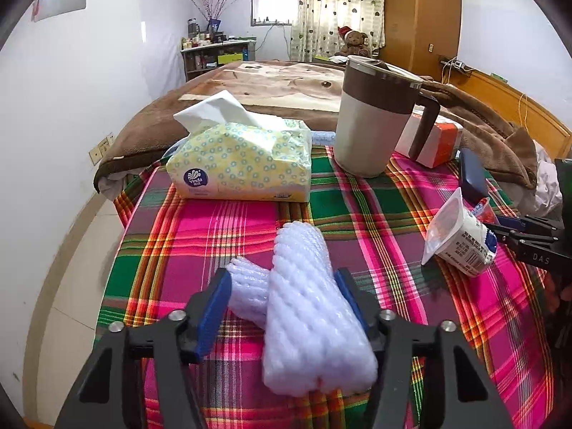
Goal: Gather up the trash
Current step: 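Grasp the white foam net sleeve with the left tool while the right tool grasps the small red-filled cup, then carry the foam sleeve and small cup over the white bin with both tools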
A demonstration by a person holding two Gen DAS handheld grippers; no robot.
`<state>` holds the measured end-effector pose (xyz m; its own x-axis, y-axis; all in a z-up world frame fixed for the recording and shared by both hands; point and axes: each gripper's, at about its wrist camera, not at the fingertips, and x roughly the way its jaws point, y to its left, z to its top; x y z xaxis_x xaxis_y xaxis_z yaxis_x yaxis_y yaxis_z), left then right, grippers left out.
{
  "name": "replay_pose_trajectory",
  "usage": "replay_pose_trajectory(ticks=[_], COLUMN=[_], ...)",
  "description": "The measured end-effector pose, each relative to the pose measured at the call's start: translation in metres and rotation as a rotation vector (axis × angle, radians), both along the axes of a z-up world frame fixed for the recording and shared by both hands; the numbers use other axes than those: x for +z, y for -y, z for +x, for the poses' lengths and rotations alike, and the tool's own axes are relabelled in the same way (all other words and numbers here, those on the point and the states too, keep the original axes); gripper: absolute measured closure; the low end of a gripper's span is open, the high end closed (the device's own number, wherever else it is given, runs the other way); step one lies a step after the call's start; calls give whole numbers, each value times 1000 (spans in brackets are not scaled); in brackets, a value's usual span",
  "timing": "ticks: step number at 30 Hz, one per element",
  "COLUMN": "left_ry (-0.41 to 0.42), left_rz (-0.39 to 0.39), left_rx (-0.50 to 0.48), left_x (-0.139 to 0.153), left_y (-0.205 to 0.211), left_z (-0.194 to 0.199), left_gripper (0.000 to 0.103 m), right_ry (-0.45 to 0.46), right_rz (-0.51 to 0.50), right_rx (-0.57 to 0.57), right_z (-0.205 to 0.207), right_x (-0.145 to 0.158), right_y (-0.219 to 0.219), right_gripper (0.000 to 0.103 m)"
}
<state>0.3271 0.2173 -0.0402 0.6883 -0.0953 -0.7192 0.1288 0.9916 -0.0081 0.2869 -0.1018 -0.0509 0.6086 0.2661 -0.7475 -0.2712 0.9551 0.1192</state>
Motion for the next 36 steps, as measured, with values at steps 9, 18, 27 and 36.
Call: replay_pose_trajectory(ticks=[9, 18, 27, 36], left_ry=[45, 82, 111, 143], left_rz=[-9, -32, -39, -46], left_rx=[35, 59, 49, 18], left_x=[8, 17, 31, 49], left_y=[-3, -3, 11, 37], left_z=[-7, -18, -37, -68], left_gripper=[71, 72, 72, 72], right_ry=[-5, 6, 40, 79], right_rz=[0, 15, 26, 65], right_rx=[-12, -20, -35, -47], right_z=[0, -3, -14, -38], right_x=[-1, 1, 11, 28], right_y=[0, 1, 8, 23], right_gripper=[73, 73, 73, 73])
